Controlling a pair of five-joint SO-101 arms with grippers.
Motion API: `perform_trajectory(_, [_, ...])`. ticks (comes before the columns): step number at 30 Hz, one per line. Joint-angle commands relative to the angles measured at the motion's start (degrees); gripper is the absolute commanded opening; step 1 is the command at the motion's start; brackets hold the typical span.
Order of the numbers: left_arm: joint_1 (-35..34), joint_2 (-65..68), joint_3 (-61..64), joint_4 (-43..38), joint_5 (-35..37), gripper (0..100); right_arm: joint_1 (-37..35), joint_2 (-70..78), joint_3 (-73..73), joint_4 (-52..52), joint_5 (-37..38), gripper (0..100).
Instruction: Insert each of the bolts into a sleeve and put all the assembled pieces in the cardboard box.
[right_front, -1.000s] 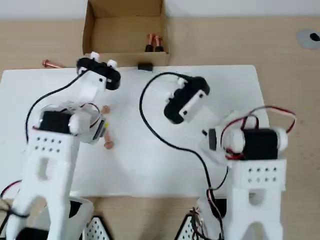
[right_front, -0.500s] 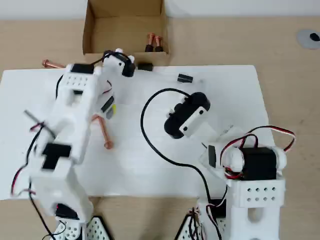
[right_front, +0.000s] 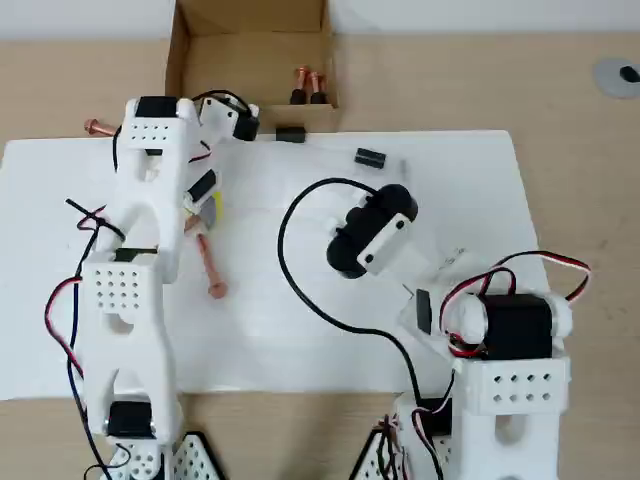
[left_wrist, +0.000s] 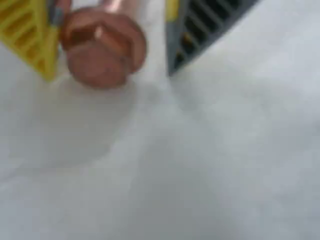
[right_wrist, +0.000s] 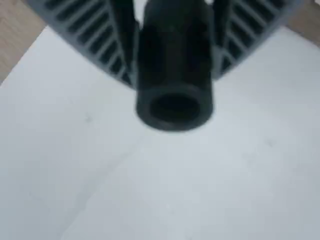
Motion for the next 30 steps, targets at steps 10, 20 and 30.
perform_trajectory(10, [-4.13,2.42,-2.64,3.69,-1.58,1,0.84,0.22,-0.13,-1.05,0.18,8.0])
perform_trajectory(20, [-2.11,-12.35,-4.48,5.80,0.00,1,0.84,0.22,-0.13,-0.97,0.09,8.0])
perform_trajectory(30, [-0.70,-25.98,3.34,5.80,4.22,1,0.75,0.13,-0.13,-1.05,0.09,8.0])
